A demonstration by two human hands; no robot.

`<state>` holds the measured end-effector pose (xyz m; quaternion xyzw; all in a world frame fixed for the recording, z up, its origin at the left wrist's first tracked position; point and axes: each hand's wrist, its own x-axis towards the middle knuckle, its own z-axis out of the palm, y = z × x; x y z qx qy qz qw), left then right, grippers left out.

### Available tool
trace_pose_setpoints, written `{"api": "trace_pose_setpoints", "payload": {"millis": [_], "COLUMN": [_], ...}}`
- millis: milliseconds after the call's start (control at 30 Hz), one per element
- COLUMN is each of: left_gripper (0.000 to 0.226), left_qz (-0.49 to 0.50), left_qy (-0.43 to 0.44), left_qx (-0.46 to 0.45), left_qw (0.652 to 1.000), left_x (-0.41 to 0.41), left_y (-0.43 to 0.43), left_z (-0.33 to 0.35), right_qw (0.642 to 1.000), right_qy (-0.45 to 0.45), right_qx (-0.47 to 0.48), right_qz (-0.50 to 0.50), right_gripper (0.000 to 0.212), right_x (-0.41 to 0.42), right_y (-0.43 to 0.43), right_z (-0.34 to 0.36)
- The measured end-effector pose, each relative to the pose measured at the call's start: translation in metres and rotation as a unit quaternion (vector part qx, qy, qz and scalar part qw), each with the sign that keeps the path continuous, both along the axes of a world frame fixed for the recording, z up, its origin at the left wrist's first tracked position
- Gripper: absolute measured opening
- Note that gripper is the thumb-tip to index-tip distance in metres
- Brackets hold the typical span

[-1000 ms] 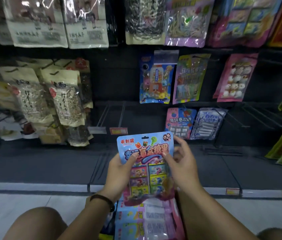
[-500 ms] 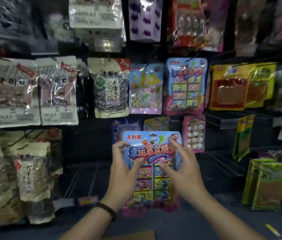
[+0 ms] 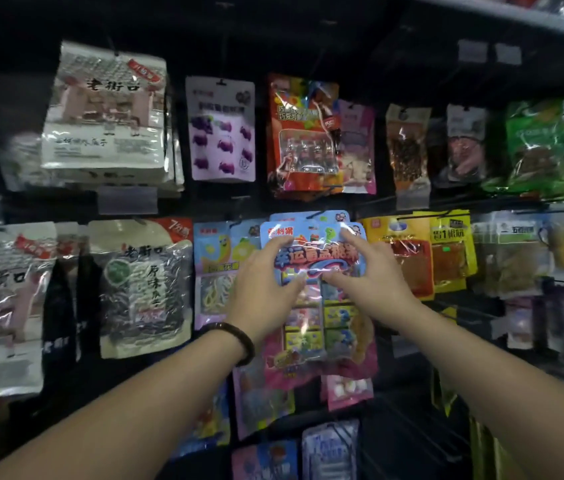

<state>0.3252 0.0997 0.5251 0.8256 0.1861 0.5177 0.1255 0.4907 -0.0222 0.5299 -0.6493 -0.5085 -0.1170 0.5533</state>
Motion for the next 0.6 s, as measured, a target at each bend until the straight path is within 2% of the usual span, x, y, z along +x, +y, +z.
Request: {"api": "trace_pose_setpoints", "payload": {"millis": [233,467,600], "left_gripper": [0.072,0.079,0.082], "left_qz": [0.022,0.055,0.056], "left_qy": [0.04,0.088,0.092], "left_qx": [-0.025,-0.008,-0.028], "left_qw": [0.999,0.995,0.994], "left_x": [0.055,0.079,0.088], "left_y": [0.029,0.059,0.074], "left_z": [0.046,0.037,0.036], "right_qw": [0.999,0.998,0.997], "right_qy": [-0.007,-0.009,-0.012], "right_qx": [0.011,-0.04,-0.056], "right_qz": [-0.039,-0.056,-0.055], "right_gripper": [0.081,0.081,0.082], "right_x": [0.047,0.07,0.079], "right_y": [0.032,0.06,0.075], "right_z": [0.045,0.033,0.035]}}
